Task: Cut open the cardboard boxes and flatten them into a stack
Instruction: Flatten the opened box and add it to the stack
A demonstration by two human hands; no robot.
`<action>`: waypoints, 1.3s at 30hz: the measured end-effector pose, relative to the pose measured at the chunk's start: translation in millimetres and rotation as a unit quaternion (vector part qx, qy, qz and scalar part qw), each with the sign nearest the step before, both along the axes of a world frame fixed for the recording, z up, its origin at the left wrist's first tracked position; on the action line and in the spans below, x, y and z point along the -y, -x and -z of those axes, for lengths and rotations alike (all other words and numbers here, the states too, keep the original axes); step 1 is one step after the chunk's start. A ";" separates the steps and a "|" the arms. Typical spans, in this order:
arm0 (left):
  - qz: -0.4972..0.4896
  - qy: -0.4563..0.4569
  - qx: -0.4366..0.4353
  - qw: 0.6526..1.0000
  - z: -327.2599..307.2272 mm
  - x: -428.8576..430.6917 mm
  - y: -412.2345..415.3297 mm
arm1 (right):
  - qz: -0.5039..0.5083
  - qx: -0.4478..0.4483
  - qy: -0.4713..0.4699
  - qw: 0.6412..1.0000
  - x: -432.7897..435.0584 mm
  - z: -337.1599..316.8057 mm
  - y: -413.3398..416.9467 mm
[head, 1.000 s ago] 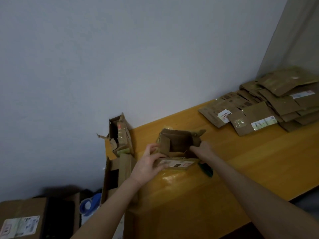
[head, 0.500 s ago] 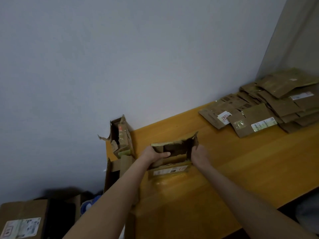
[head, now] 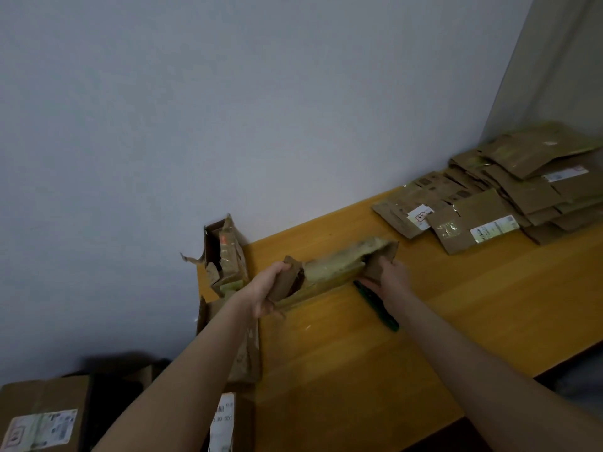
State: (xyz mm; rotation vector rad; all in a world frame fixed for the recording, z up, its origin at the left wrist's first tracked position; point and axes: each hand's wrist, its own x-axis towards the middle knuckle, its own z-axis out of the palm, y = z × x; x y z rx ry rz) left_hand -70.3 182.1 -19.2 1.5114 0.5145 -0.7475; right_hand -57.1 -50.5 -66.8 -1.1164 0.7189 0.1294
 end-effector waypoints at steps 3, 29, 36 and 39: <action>-0.094 0.054 0.010 0.994 4.1 -0.2 -4.5 | 0.050 0.041 -0.113 0.991 -1.4 -12.3 -10.1; -0.188 -0.196 -0.014 0.962 82.5 52.6 25.9 | -0.354 -0.012 0.442 0.824 22.1 52.6 14.2; -0.008 -0.385 -0.013 0.923 111.0 60.2 43.4 | -0.497 0.027 0.594 0.632 34.1 91.3 27.6; 0.116 -0.482 0.061 0.866 123.2 56.6 45.9 | -0.510 0.057 0.633 0.580 24.4 100.1 23.2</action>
